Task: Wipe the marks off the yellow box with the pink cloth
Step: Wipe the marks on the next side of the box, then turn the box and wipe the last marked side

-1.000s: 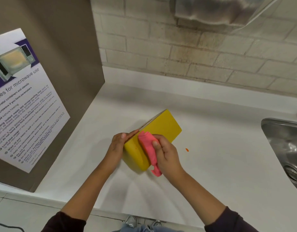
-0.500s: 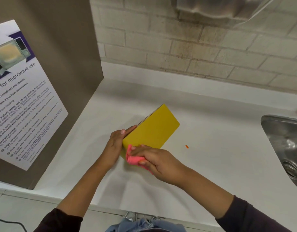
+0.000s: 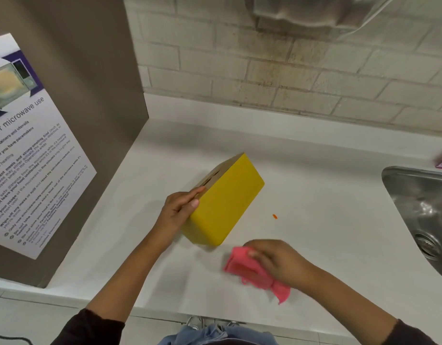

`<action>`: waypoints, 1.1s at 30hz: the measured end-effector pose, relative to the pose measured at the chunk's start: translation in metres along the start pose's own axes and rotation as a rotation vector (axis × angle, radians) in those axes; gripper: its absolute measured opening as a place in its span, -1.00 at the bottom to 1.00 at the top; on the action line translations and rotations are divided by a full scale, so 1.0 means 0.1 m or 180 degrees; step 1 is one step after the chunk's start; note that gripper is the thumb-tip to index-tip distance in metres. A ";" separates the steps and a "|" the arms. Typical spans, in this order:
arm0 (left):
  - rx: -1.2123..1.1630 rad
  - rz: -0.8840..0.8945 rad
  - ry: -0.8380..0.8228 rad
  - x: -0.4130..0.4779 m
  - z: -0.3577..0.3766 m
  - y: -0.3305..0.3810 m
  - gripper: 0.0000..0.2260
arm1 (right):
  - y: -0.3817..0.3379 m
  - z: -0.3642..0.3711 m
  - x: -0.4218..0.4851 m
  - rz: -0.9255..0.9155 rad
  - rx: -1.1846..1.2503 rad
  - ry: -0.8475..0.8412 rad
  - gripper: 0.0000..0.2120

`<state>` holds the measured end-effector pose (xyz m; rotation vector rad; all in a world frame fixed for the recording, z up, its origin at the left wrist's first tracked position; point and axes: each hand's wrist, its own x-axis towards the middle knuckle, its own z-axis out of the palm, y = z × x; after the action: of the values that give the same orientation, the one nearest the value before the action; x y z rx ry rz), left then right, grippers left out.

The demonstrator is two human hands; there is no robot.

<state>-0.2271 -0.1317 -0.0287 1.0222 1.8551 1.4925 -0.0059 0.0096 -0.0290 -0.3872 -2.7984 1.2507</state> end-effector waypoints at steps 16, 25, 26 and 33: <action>-0.0025 -0.0831 -0.0910 0.31 -0.19 0.33 -0.50 | -0.10 -0.24 0.55 0.0354 0.5678 0.1285 -0.58; 0.0240 -0.0650 -0.1250 0.28 -0.34 0.31 -0.25 | -0.05 -0.21 0.46 -0.0040 0.5682 0.1431 -0.64; 0.0351 -0.0622 -0.1259 0.29 -0.33 0.32 -0.20 | -0.05 -0.19 0.45 -0.0034 0.5696 0.1415 -0.65; 0.0079 -0.0515 -0.1158 0.32 -0.30 0.56 -0.41 | -0.15 -0.06 0.37 -0.0022 0.5719 0.0995 -0.62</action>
<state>-0.2567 -0.1167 0.0341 1.0480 1.6551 1.1085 -0.0438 0.0130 -0.0160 -0.2976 -0.6471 2.5650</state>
